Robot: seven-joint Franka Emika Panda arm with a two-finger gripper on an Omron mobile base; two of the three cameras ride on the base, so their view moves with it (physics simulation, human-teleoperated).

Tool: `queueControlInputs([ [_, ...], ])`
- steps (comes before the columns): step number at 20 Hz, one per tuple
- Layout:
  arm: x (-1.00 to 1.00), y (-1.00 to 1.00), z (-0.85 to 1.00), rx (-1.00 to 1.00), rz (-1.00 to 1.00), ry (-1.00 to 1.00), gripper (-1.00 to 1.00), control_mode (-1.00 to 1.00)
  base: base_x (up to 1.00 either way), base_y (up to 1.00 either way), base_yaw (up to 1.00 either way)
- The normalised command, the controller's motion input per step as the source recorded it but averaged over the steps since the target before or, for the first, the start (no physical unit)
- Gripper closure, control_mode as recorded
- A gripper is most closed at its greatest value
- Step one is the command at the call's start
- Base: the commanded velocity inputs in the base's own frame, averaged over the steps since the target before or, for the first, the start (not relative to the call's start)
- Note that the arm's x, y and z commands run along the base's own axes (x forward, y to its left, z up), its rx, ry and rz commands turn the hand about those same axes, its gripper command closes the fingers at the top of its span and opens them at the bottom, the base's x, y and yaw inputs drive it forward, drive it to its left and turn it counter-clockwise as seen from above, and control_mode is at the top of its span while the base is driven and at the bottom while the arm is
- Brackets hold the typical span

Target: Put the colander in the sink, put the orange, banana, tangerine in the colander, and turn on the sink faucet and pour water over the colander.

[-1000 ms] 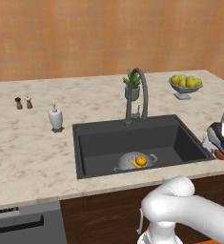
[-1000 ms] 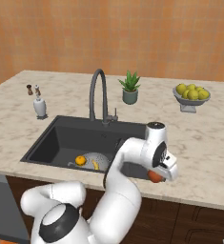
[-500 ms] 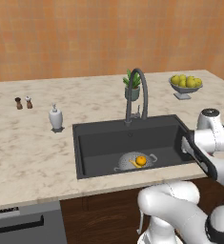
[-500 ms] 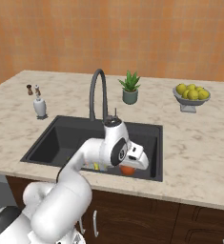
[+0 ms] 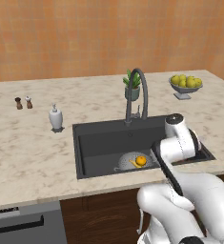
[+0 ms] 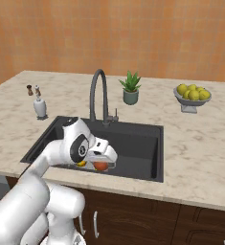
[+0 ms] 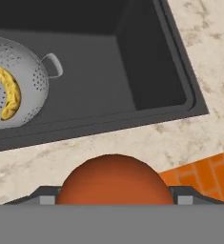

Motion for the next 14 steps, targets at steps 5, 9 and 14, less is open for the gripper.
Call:
queueControlInputs([
  [5, 0.03, 1.00, 0.09, -0.04, 0.00, -0.02, 1.00, -1.00, 0.00, 0.00, 0.00],
  [9, 0.66, 0.89, 0.01, 0.00, 0.00, 0.00, 1.00, -1.00, 0.00, 0.00, 0.00],
  [14, 0.99, 0.67, -0.04, 0.00, 0.00, 0.10, 1.00, -1.00, 0.00, 0.00, 0.00],
])
